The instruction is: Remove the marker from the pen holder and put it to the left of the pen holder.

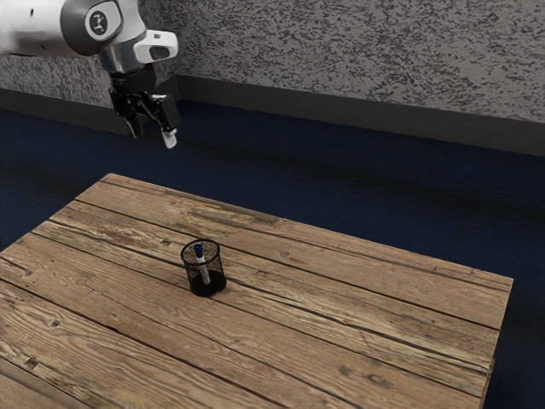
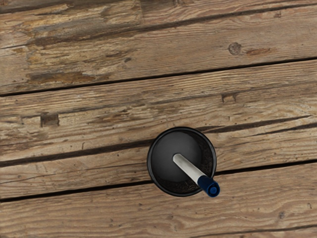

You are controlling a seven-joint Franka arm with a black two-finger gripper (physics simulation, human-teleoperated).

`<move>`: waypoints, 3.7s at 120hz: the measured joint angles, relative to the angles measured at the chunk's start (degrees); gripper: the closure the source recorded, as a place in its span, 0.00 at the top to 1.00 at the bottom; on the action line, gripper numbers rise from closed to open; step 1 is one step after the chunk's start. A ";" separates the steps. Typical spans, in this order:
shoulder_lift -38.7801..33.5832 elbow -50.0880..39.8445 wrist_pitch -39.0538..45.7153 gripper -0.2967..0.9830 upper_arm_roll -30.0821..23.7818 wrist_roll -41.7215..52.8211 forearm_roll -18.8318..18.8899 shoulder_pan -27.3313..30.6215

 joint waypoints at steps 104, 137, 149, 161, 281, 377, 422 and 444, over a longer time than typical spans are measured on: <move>-3.04 -34.74 30.60 0.77 -10.38 5.13 14.39 -0.12; 1.07 -33.86 35.21 0.77 -9.86 7.85 14.77 -0.33; 1.67 -33.84 36.00 0.77 -9.41 8.71 14.79 0.05; 2.19 -33.66 36.48 0.77 -9.33 9.45 14.92 0.17; -0.98 -13.01 5.33 0.15 0.49 9.86 9.93 -4.20; 37.40 14.47 -23.63 0.15 6.83 2.85 7.98 4.94; 34.22 14.24 -24.25 0.60 5.22 1.22 7.10 5.50; 4.74 0.26 -16.59 0.70 -3.59 0.59 6.81 5.52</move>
